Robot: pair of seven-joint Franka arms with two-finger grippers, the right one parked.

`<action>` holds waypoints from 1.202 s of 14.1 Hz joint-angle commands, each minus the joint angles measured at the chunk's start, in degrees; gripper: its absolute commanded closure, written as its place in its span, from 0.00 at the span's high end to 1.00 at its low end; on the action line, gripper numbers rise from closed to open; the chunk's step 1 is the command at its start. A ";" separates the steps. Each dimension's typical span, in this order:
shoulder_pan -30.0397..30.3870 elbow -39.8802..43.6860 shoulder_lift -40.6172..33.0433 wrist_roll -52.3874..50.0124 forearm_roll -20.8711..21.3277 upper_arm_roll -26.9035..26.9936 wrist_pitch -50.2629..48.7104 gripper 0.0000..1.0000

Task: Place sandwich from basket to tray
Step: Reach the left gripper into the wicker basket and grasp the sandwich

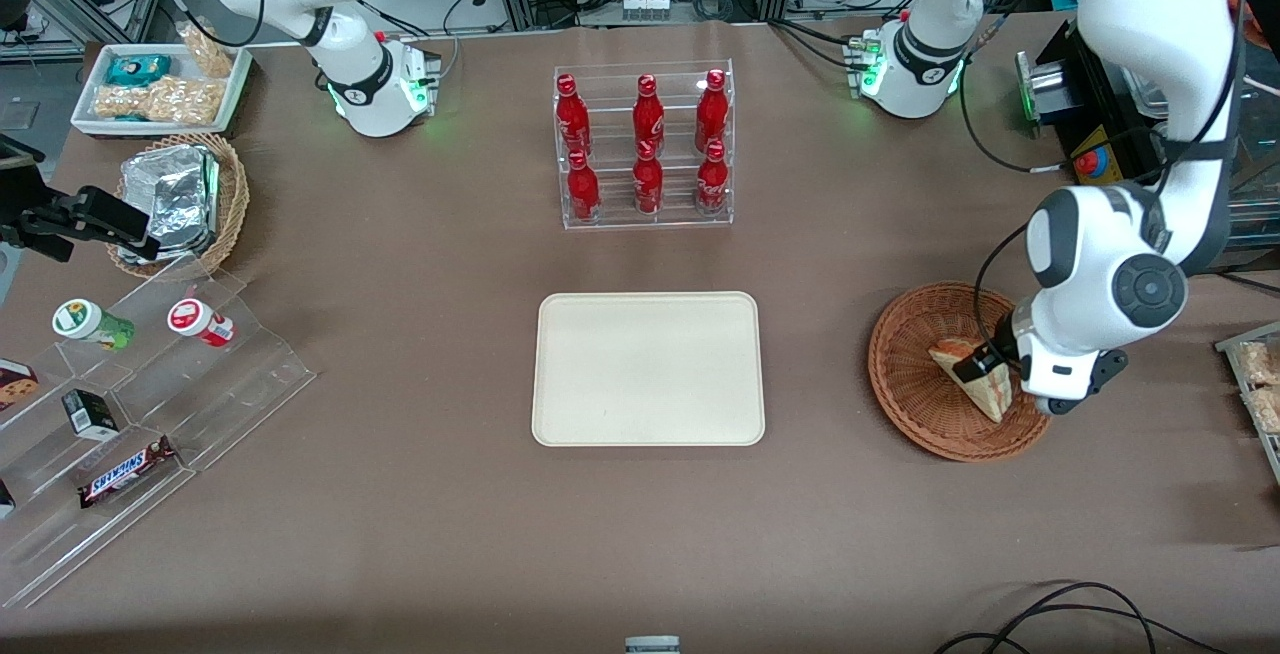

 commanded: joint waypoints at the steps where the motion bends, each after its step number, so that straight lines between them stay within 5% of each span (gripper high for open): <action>1: 0.13 1.04 4.29 -2.58 -0.49 0.88 2.45 0.90; 3: 0.13 0.87 4.48 -2.41 -0.49 0.97 2.10 0.20; 4: 0.13 1.13 4.13 -2.32 -0.49 0.97 1.58 0.07; 11: -1.88 11.67 1.93 -2.58 -0.84 -0.95 -18.46 0.00; 17: -12.59 17.98 8.06 -1.97 -1.81 -6.67 -11.36 0.04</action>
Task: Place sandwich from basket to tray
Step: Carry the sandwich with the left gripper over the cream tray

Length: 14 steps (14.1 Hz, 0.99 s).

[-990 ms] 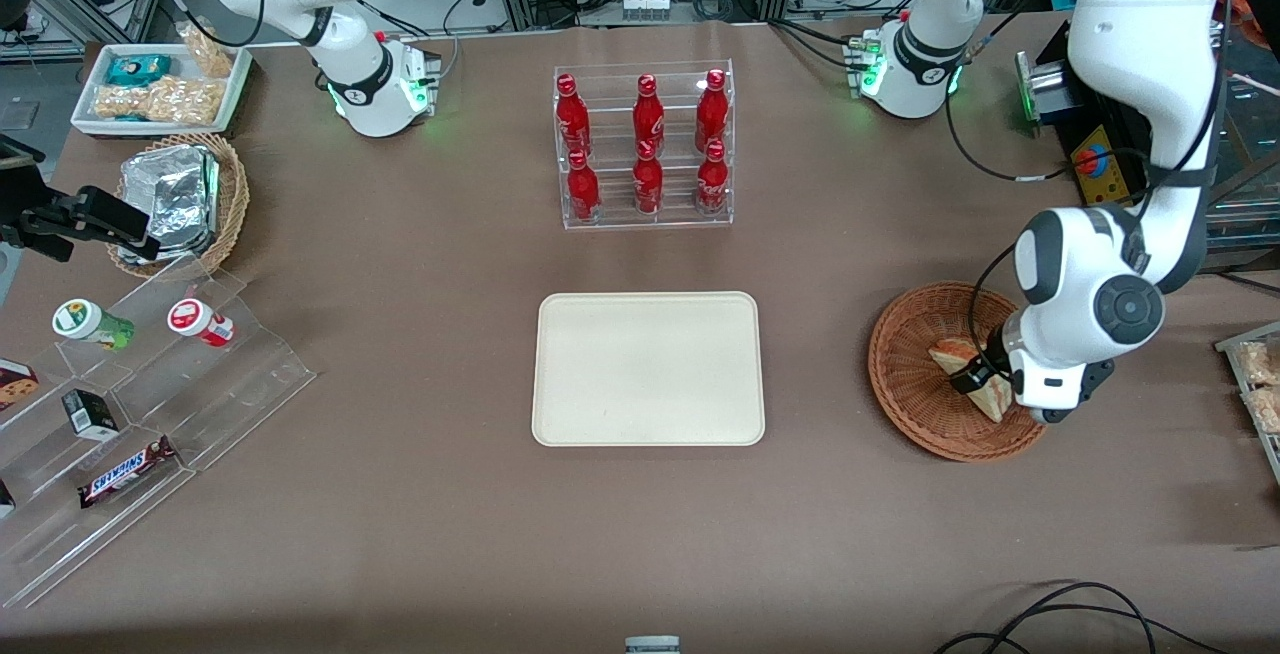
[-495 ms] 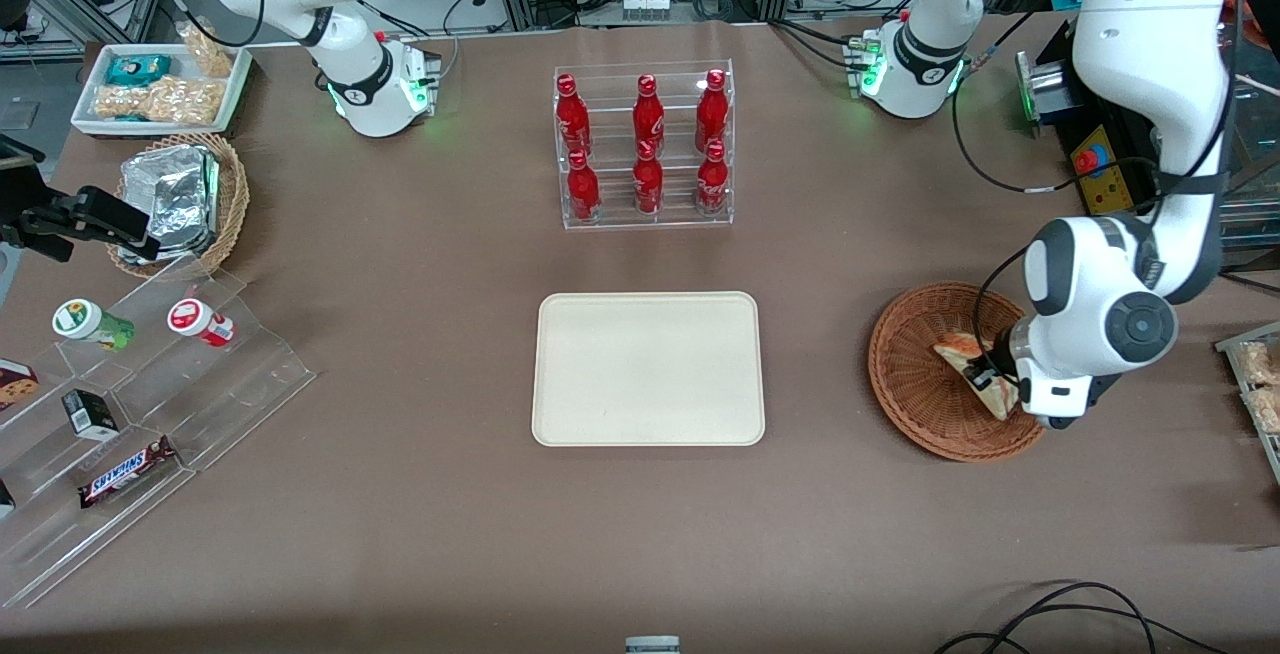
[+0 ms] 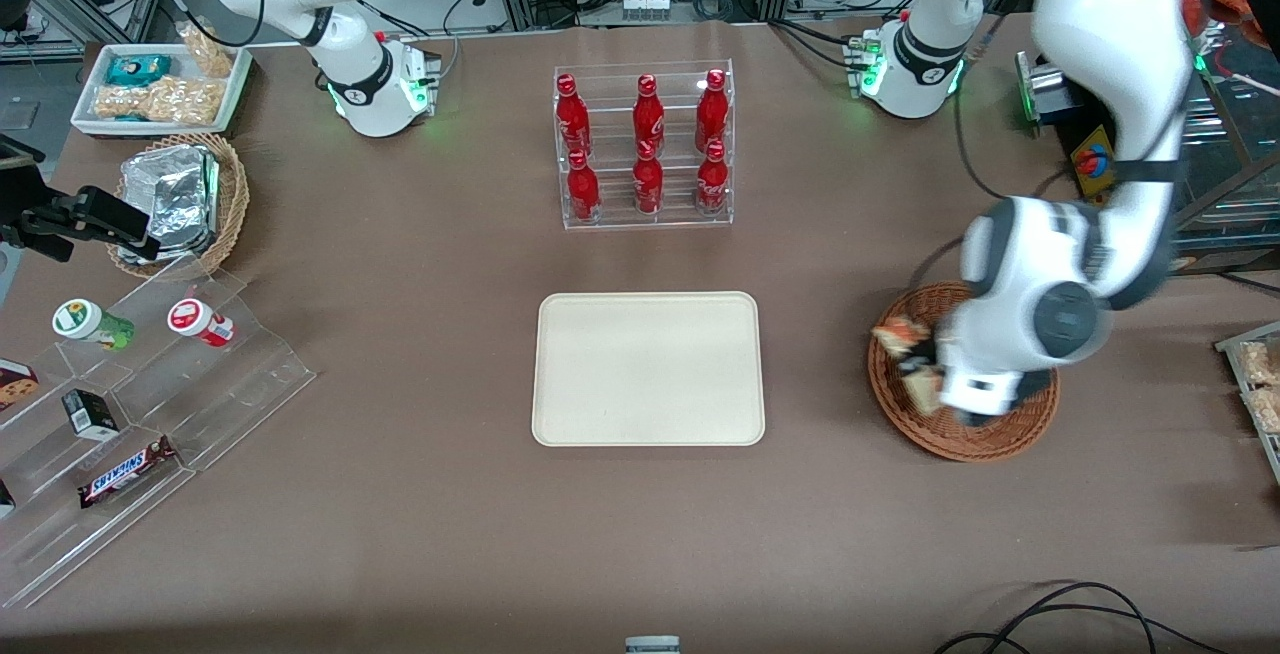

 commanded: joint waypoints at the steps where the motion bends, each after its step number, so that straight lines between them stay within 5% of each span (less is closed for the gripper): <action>1: -6.92 8.29 7.25 -0.70 -0.79 0.24 0.97 0.04; 7: -20.47 15.79 16.49 -5.71 -0.27 0.33 12.09 0.04; 14: -27.52 22.81 23.17 -8.25 1.22 0.76 14.24 0.07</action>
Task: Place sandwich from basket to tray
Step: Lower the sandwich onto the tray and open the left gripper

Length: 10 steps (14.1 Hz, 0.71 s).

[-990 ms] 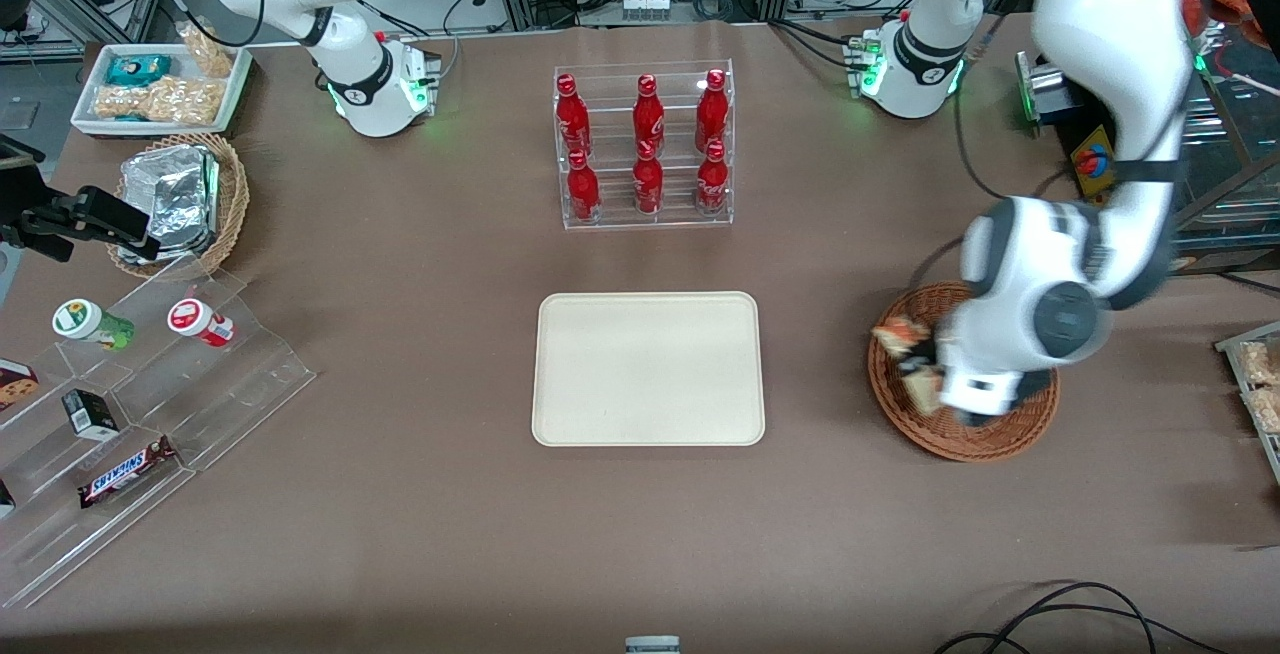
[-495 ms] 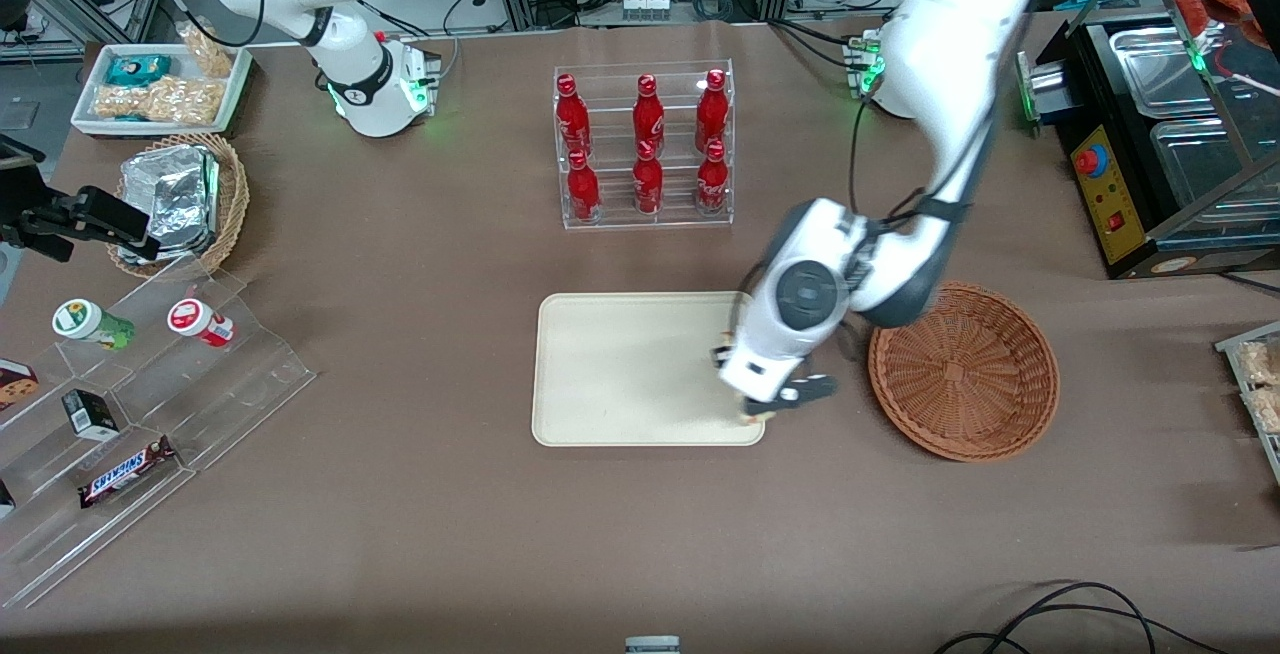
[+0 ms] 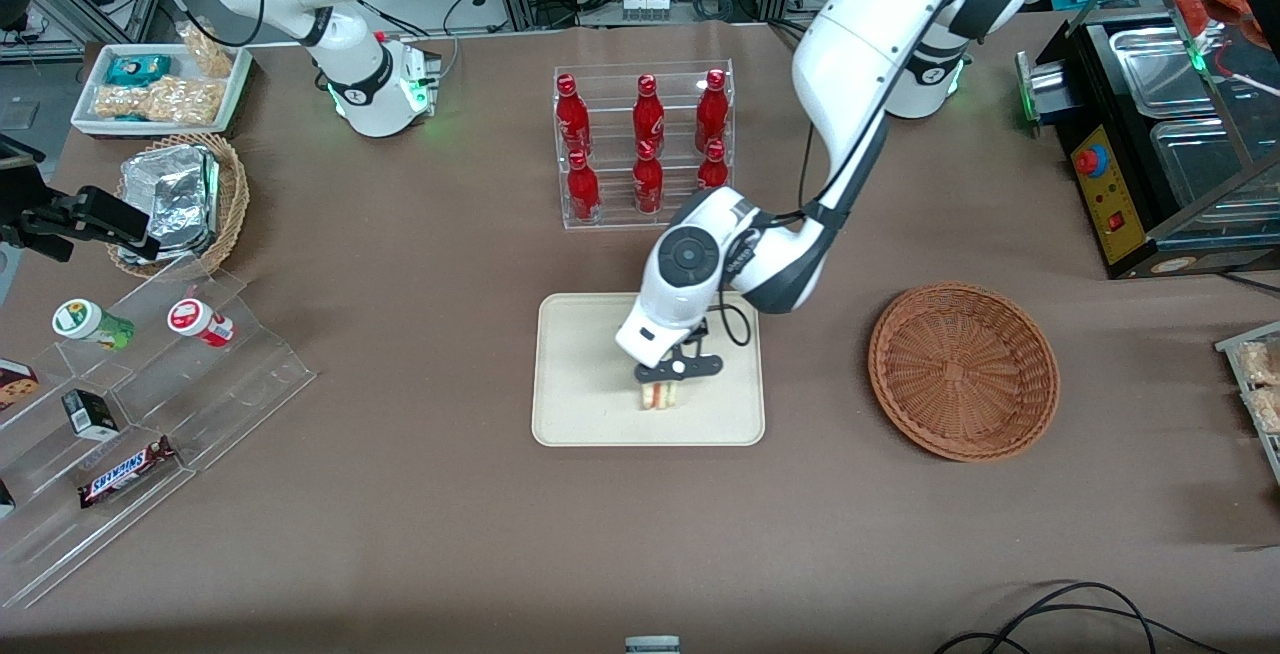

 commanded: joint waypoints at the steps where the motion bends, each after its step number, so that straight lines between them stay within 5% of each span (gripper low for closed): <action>1: -1.43 4.35 3.10 -2.96 3.02 1.08 -0.60 0.11; 2: -1.43 4.35 3.19 -3.41 4.34 1.08 -0.60 0.28; 3: -1.43 4.26 3.19 -3.15 4.70 1.08 -0.60 0.99; 10: -0.91 2.50 -7.59 -3.50 4.97 1.16 -9.09 1.00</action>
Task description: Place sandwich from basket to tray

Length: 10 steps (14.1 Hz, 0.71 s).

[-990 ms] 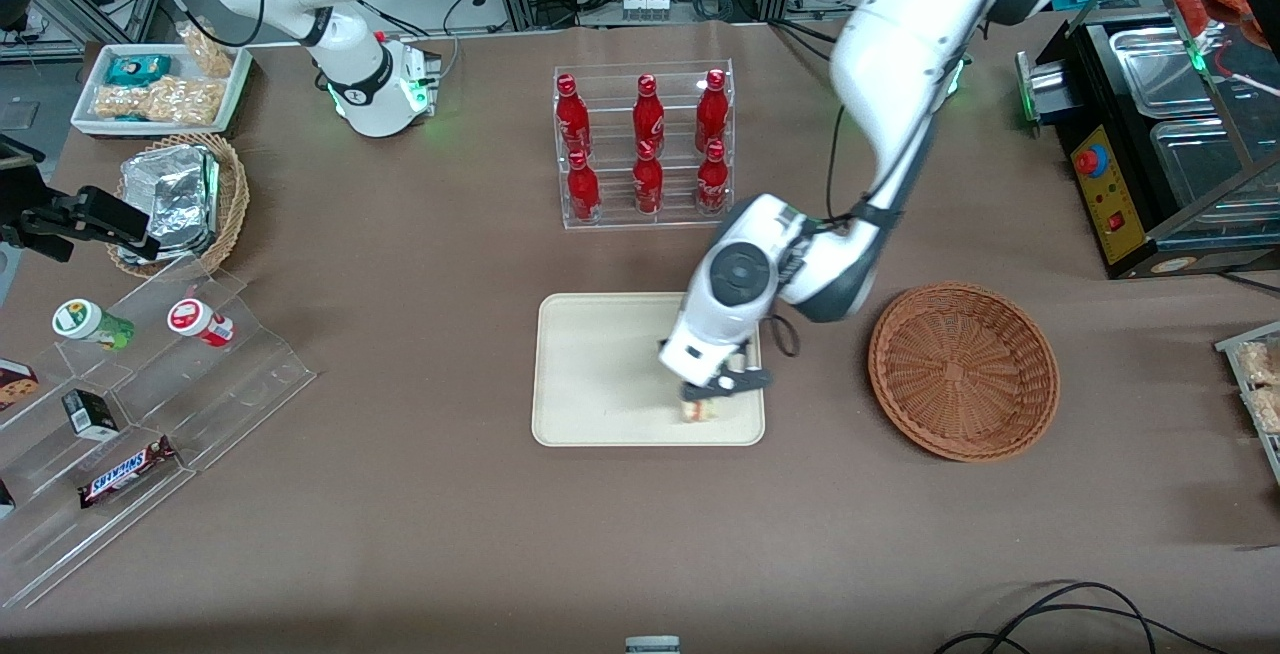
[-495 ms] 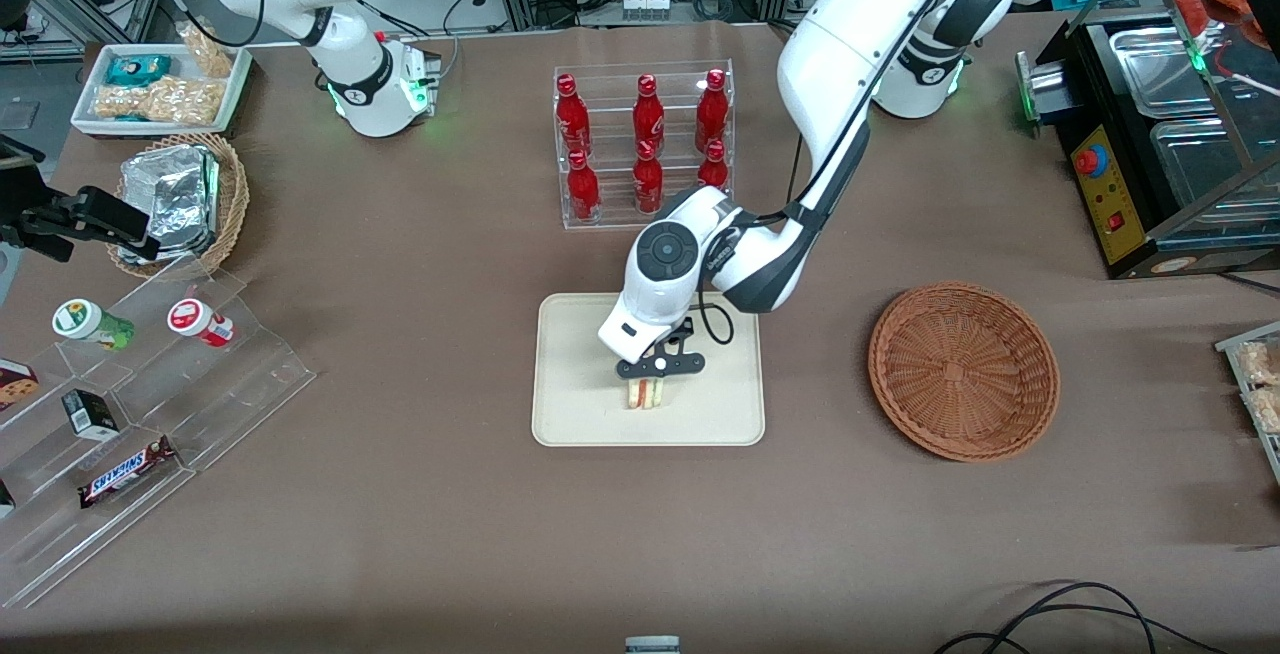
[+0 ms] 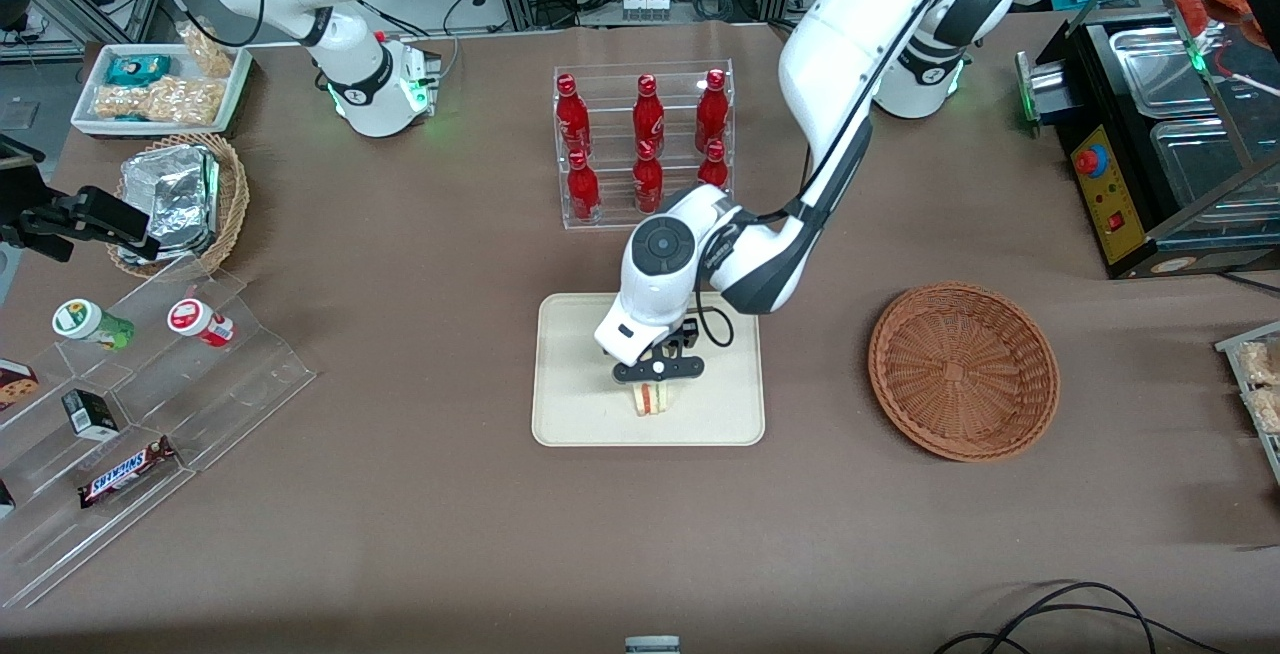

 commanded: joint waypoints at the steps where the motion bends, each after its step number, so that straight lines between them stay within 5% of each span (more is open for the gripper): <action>1: -0.13 -2.41 -9.22 -1.50 0.92 1.13 -8.47 1.00; 4: -0.22 -6.63 -15.73 -0.89 1.45 4.57 -11.83 1.00; 10: 11.46 -18.30 -26.80 4.19 0.31 4.74 -17.20 1.00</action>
